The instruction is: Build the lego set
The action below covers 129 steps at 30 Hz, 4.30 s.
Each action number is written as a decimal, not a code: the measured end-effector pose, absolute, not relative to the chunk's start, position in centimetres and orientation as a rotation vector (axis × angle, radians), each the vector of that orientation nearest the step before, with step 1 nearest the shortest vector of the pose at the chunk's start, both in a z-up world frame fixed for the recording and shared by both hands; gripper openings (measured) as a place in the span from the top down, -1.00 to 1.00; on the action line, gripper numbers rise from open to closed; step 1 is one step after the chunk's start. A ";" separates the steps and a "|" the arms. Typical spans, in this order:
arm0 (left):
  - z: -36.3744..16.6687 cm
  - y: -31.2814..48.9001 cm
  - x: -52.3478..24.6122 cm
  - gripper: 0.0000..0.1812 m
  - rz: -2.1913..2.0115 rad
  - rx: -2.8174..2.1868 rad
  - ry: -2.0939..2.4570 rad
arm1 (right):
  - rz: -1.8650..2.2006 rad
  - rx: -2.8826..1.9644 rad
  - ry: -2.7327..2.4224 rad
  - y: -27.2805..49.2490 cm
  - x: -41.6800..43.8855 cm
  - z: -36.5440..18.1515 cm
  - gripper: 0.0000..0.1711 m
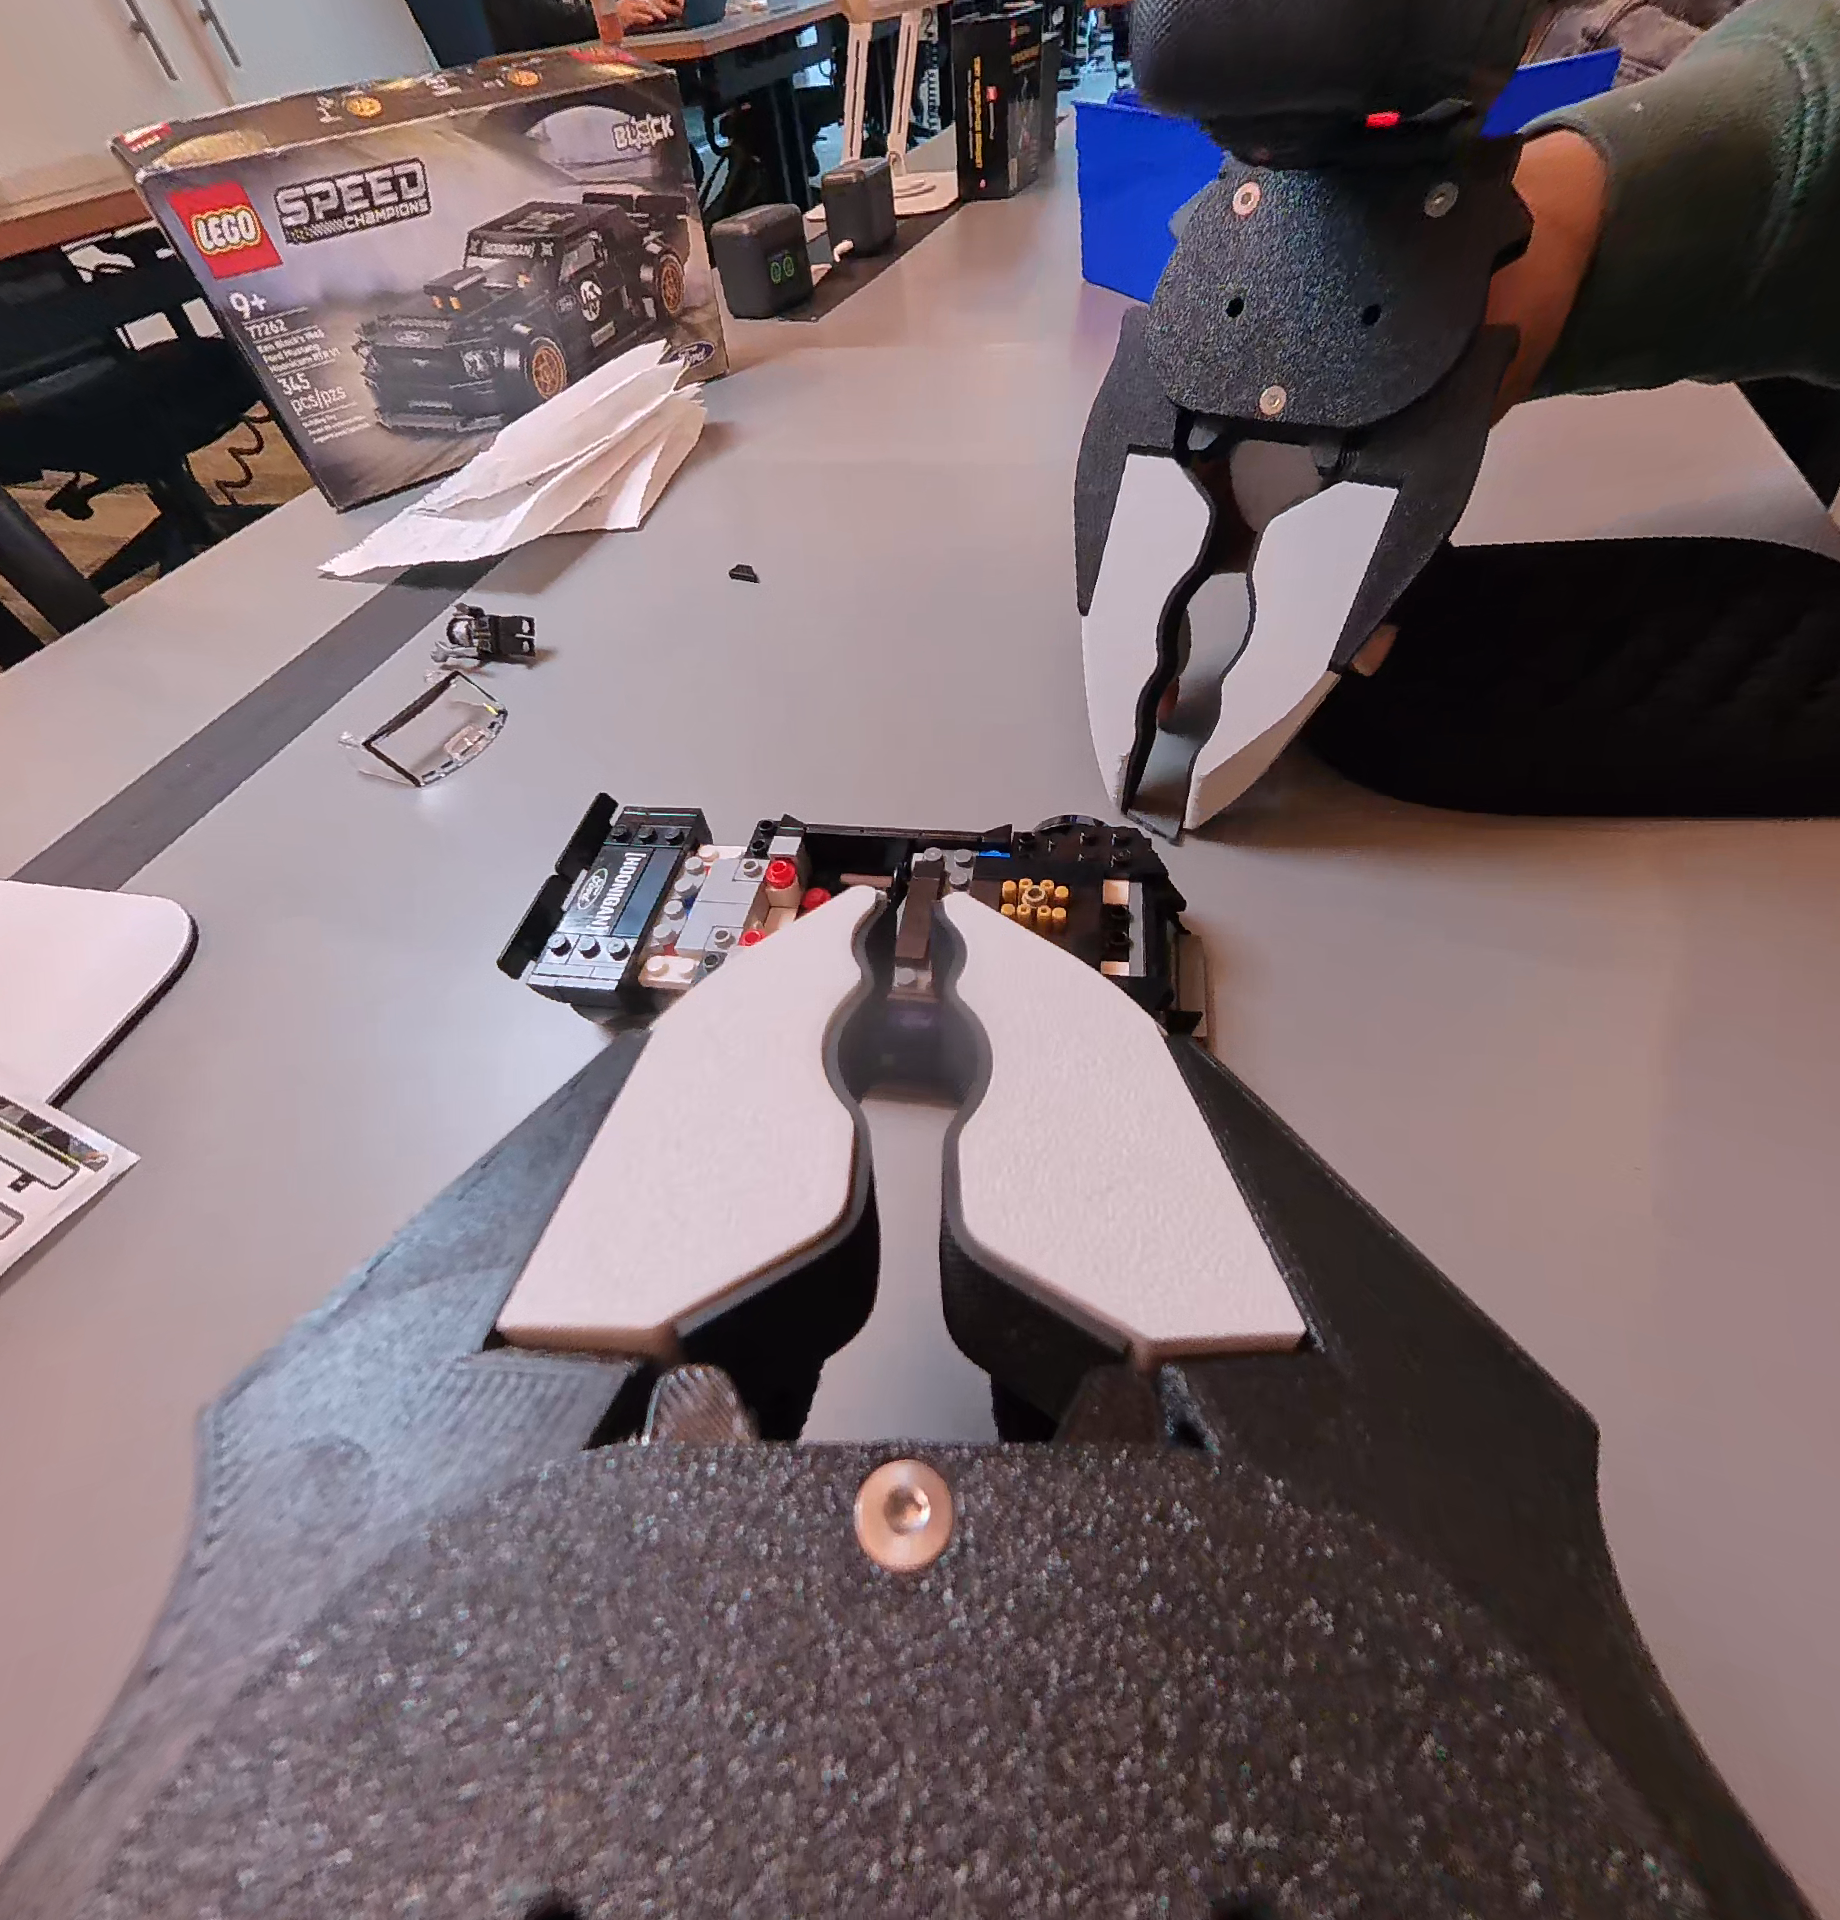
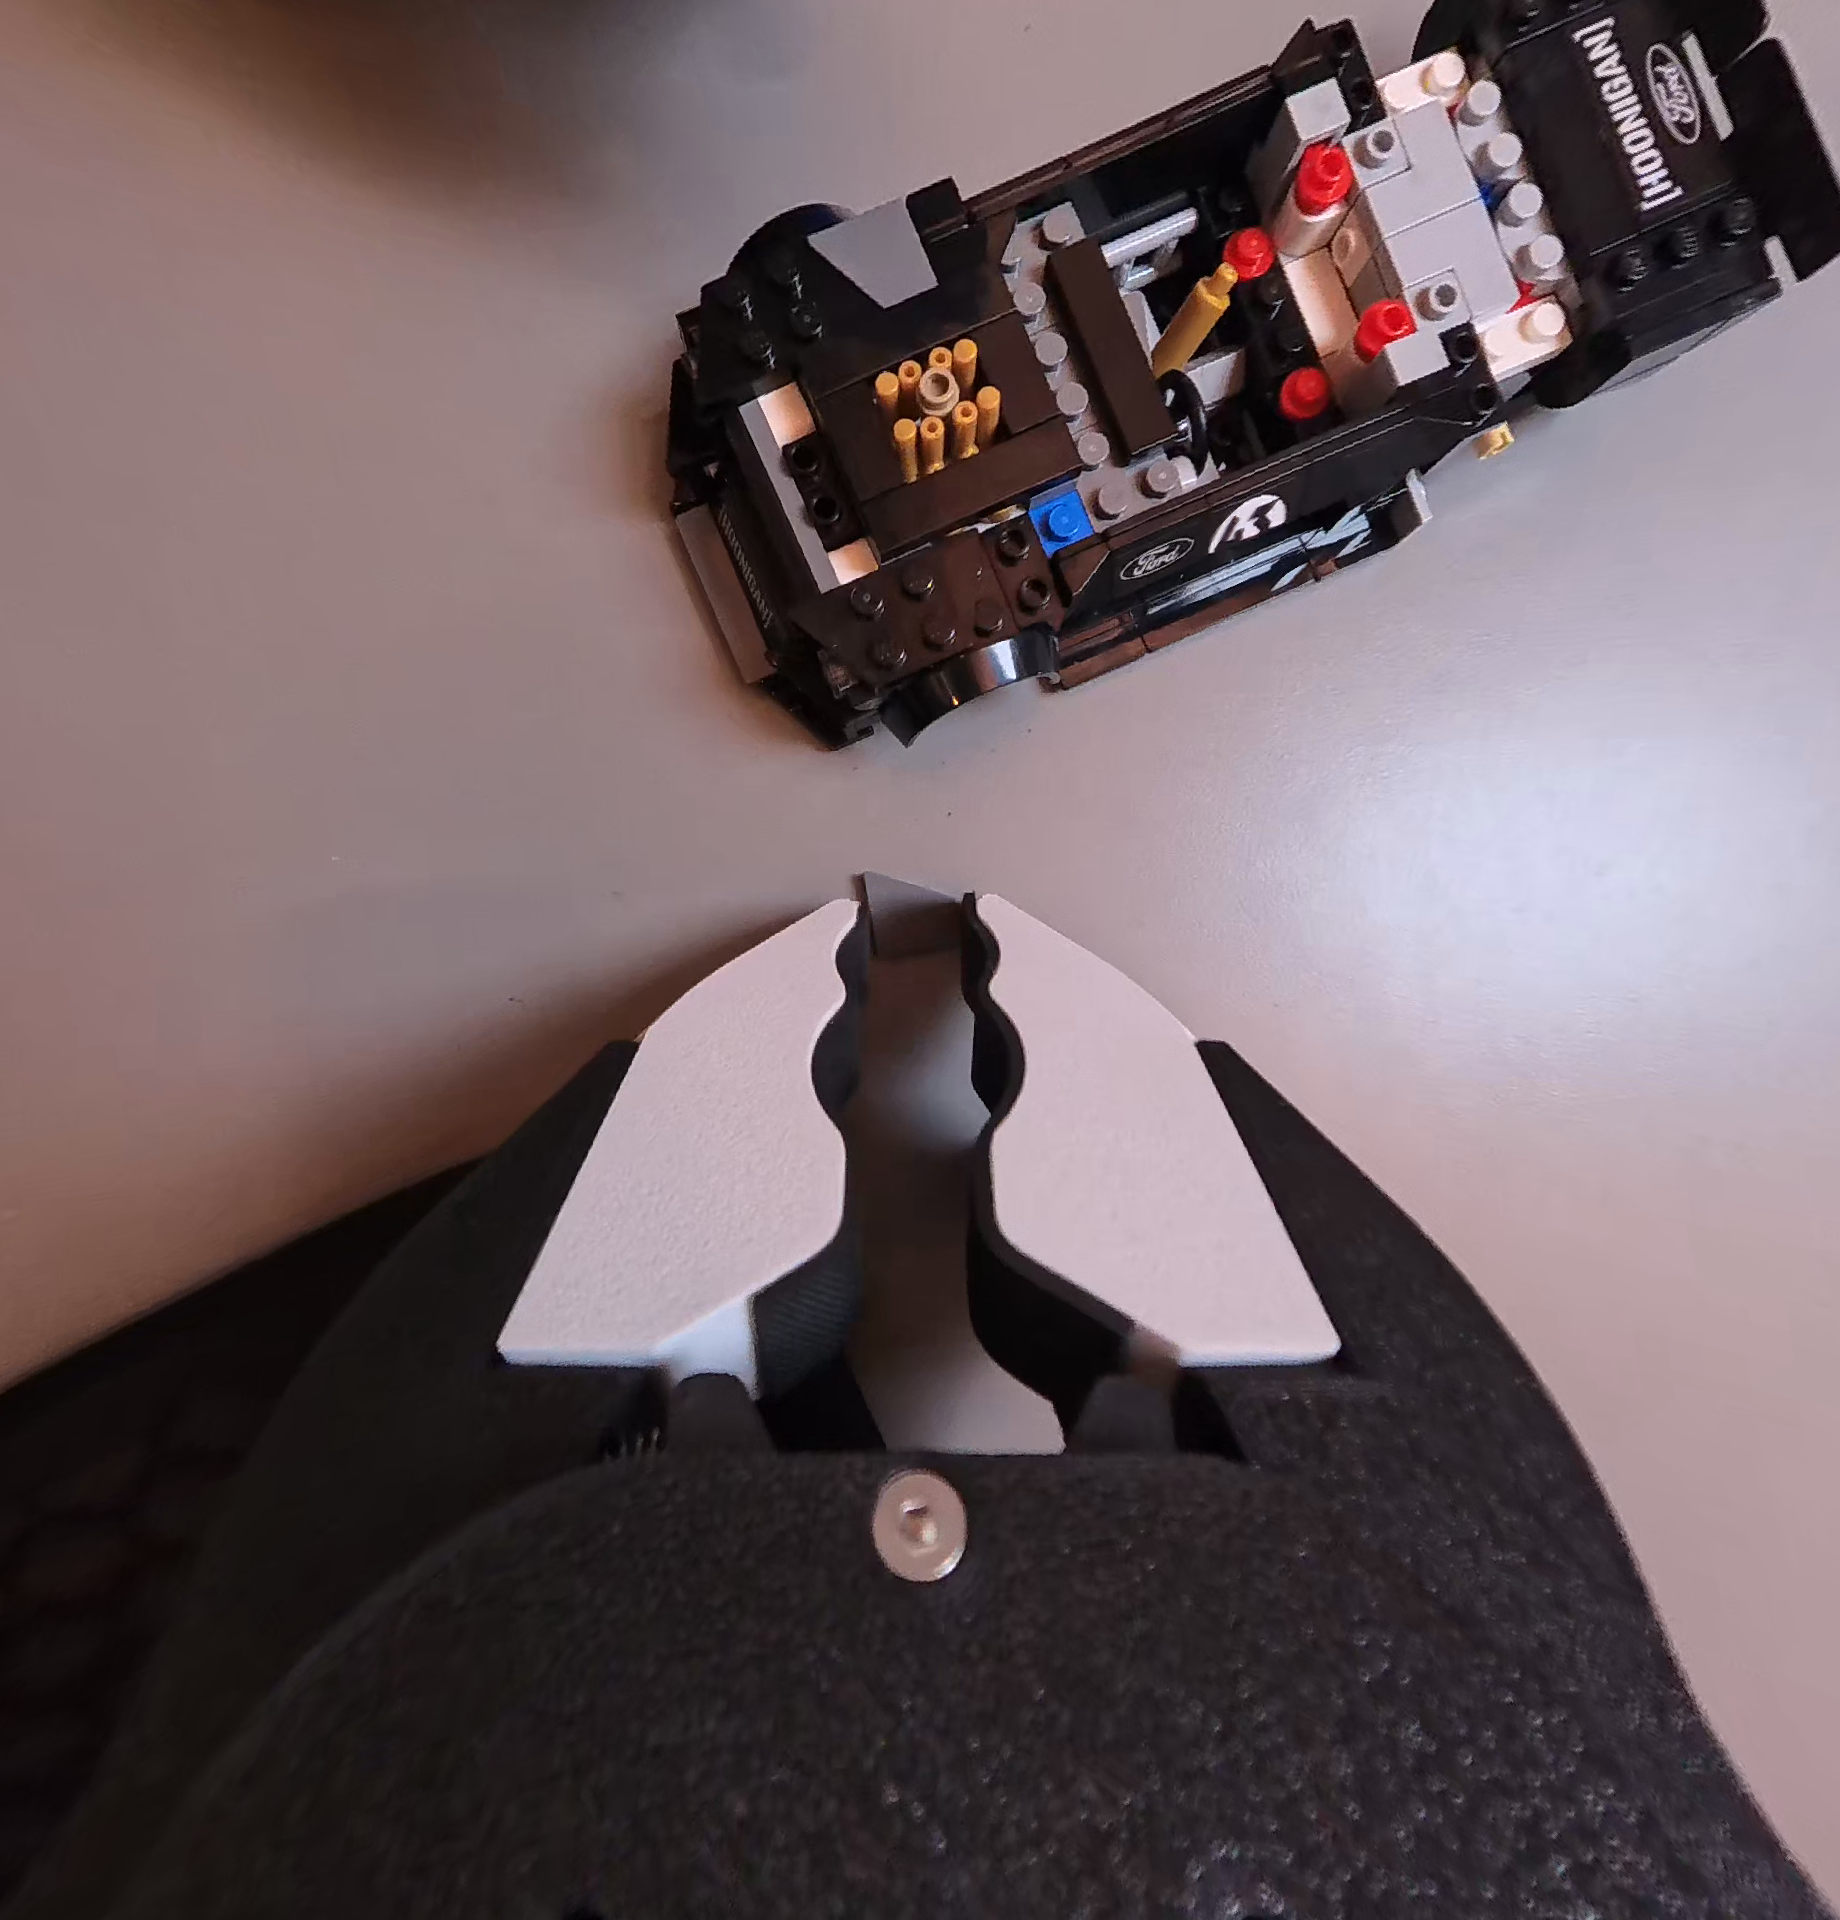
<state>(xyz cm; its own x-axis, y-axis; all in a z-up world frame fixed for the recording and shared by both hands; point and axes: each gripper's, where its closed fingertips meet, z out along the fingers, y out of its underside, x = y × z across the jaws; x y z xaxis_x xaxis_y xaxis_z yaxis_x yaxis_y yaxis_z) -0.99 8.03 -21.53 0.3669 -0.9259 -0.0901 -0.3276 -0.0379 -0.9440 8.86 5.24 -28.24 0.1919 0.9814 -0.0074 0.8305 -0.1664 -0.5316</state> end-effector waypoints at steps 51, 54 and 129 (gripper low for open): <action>-21.9 7.5 -0.7 0.92 -0.753 -1.596 1.165 | 0.433 -2.188 -1.593 5.8 10.6 -28.2 0.64; -21.7 7.5 -0.8 0.92 -0.760 -1.593 1.155 | 0.478 -2.181 -1.636 5.6 10.7 -27.9 0.63; -21.8 7.4 -0.9 0.92 -0.680 -1.568 1.229 | 0.623 -2.168 -1.536 2.7 8.5 -27.4 0.80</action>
